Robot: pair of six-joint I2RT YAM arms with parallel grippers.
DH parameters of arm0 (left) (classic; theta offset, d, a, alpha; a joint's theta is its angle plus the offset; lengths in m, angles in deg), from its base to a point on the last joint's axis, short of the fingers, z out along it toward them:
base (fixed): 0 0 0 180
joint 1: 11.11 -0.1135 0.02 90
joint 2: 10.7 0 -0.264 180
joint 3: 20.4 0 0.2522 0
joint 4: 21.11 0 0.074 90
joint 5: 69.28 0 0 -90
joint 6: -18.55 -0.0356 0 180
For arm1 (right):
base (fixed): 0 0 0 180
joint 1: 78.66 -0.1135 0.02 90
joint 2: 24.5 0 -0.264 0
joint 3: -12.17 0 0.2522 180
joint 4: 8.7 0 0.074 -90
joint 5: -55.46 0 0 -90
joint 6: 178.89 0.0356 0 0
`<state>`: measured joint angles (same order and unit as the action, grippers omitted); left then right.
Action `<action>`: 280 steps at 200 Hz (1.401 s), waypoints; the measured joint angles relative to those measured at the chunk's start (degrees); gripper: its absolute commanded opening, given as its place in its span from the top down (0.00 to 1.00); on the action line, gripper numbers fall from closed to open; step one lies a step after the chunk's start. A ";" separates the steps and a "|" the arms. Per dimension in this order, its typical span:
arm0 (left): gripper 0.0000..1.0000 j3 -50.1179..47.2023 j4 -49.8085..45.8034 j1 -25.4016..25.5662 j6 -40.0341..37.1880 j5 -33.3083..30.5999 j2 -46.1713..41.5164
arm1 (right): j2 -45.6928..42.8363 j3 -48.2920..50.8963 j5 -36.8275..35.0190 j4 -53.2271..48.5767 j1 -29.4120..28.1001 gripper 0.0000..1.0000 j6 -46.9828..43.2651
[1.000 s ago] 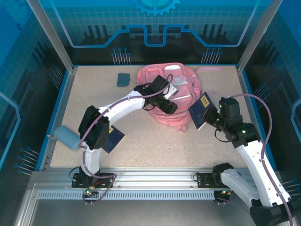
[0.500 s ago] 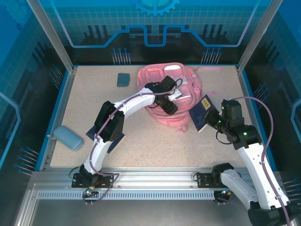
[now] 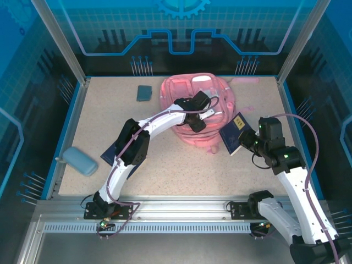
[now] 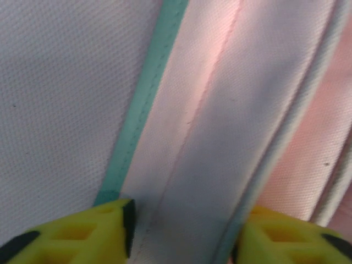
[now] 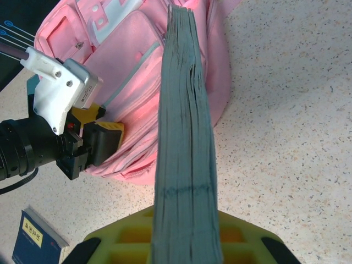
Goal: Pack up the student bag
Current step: Open the student bag at the top-center of the table, then place the book in the student bag.
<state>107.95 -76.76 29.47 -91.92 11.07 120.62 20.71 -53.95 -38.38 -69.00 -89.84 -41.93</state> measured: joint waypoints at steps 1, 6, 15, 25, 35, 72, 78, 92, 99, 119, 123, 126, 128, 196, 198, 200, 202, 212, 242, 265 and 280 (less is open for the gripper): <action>0.66 0.04 -0.02 0.00 0.07 -0.04 0.00 | 0.00 -0.02 0.00 0.02 0.00 0.98 0.04; 0.70 0.11 -0.04 -0.02 -0.48 -0.22 0.00 | 0.00 0.00 0.00 0.02 0.00 0.98 0.13; 0.76 0.33 -0.09 0.00 -0.81 -0.74 0.00 | 0.00 0.00 0.00 0.02 0.00 0.98 0.17; 0.81 0.42 0.02 -0.02 -1.07 -1.16 0.00 | 0.00 0.00 0.00 0.02 0.00 0.98 0.20; 0.86 0.44 0.17 -0.02 -1.09 -1.44 0.00 | 0.00 0.00 0.02 0.02 0.00 0.98 0.37; 0.94 0.39 0.72 0.00 -0.68 -1.55 -0.72 | -0.09 -0.02 0.00 -0.15 0.00 0.97 0.42; 0.95 0.26 1.01 0.00 -0.48 -1.66 -1.18 | -0.22 -0.02 -0.04 -0.31 0.00 0.97 0.42; 0.97 -0.85 2.38 -0.02 -0.07 -2.23 -2.97 | -0.81 -0.04 -0.44 -0.85 0.00 0.97 0.50; 0.98 -1.64 3.41 -0.02 0.50 -2.78 -4.28 | -1.20 -0.11 -0.90 -1.31 0.00 0.97 0.61; 0.99 -4.44 7.72 -0.02 1.64 -5.14 -8.61 | -2.23 -0.55 -3.13 -3.23 0.00 0.97 1.07; 0.99 -4.94 8.66 -0.04 1.99 -5.68 -9.53 | -2.45 -0.59 -3.56 -3.54 0.00 0.97 1.22; 0.99 -5.20 9.20 -0.07 2.16 -5.99 -10.03 | -2.67 -0.59 -3.89 -3.76 0.00 0.97 1.27; 0.99 -5.42 9.75 -0.07 2.27 -6.27 -10.49 | -2.78 -0.59 -4.02 -3.85 0.00 0.97 1.31; 1.00 -6.45 15.61 -0.50 8.00 -7.39 -14.80 | -4.48 3.74 4.17 4.09 0.00 0.96 3.21; 1.00 -6.45 15.61 -0.48 8.31 -7.17 -14.80 | -4.46 4.11 4.68 4.76 0.00 0.96 3.37; 1.00 -6.45 15.61 -0.48 8.55 -6.95 -14.80 | -4.37 4.63 5.49 5.62 0.00 0.96 3.82; 1.00 -6.45 15.61 -0.48 8.66 -6.91 -14.80 | -4.33 4.94 5.97 6.14 0.02 0.96 4.04; 1.00 -6.45 15.61 -0.44 9.75 -6.27 -14.93 | -3.80 6.71 8.59 9.20 0.00 0.96 5.27; 1.00 -6.99 15.34 -0.37 12.76 -3.82 -17.07 | -1.46 12.31 14.25 20.04 0.00 0.96 10.78; 1.00 -7.19 15.15 -0.26 14.36 -2.51 -19.50 | 0.63 15.06 15.91 28.15 0.00 0.96 14.38; 1.00 -7.19 15.08 -0.20 14.97 -1.77 -20.94 | 2.01 16.92 16.20 34.01 0.00 0.96 16.50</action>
<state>100.75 -61.68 29.27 -76.95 9.30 99.68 22.72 -37.03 -22.18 -34.99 -89.84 -25.43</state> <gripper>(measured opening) 0.081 0.128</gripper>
